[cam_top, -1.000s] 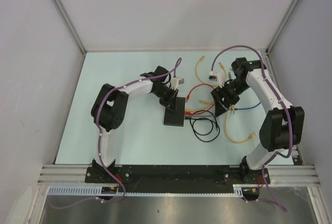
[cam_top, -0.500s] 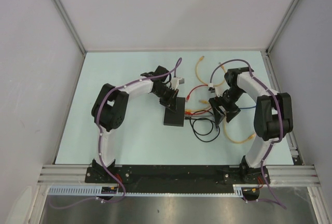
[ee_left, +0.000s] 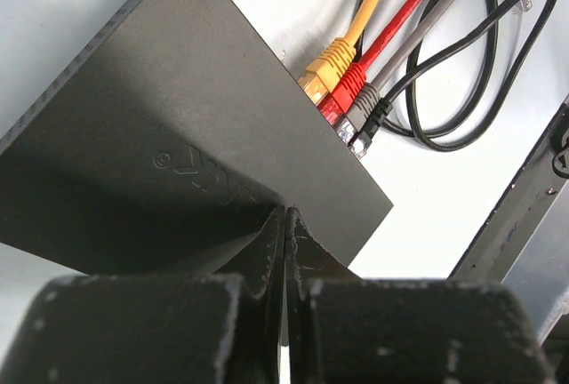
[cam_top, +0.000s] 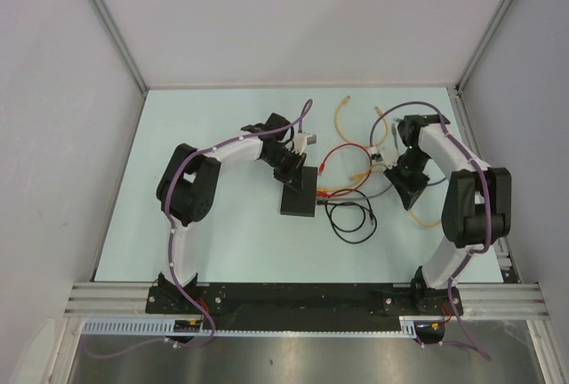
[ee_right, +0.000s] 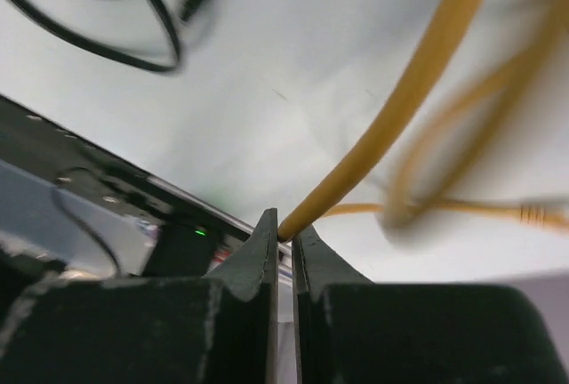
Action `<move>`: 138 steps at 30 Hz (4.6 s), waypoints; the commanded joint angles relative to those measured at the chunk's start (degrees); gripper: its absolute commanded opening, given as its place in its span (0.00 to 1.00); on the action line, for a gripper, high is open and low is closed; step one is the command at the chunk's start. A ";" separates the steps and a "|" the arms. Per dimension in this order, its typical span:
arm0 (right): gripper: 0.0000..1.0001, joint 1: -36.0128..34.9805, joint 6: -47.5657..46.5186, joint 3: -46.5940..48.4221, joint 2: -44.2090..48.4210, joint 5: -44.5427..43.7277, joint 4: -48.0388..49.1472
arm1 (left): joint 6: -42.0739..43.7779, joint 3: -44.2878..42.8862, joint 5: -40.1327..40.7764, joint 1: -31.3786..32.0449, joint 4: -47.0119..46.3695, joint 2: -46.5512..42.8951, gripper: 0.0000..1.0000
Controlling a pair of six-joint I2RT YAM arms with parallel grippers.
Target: Pull the plug from the switch port
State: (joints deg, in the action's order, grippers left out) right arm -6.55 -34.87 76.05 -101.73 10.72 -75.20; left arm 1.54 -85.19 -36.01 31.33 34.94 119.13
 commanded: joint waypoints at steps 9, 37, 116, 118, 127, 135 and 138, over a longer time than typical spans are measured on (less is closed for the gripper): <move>0.00 17.61 -11.80 2.51 4.80 -20.39 -11.55 | 0.83 -1.82 5.16 1.98 -1.10 5.94 0.00; 0.02 13.86 10.00 50.23 -23.15 7.22 -9.97 | 2.68 0.99 7.62 1.98 -1.10 2.69 0.00; 0.35 -8.57 -0.74 28.54 -40.21 49.31 9.80 | 0.92 3.54 0.50 -2.42 -2.77 -0.57 0.02; 0.33 -8.83 1.99 28.36 -40.21 47.83 11.56 | 0.83 3.62 0.41 -2.42 -2.86 -0.57 0.02; 0.32 -9.98 5.87 28.89 -41.00 45.27 14.03 | 0.83 3.63 0.76 -2.42 -2.95 -0.65 0.02; 0.18 -10.24 6.13 29.07 -41.44 44.91 13.94 | 0.75 3.36 0.85 -2.06 -2.86 -0.39 0.02; 0.14 -10.24 6.48 29.24 -41.53 44.57 13.85 | 0.66 3.36 0.85 -1.98 -3.03 -0.30 0.02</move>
State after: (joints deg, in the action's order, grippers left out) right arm -15.42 -28.03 104.42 -140.49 60.86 -63.99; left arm 0.49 -81.12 -38.70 28.75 31.42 117.03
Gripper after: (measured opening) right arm 0.228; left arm 0.024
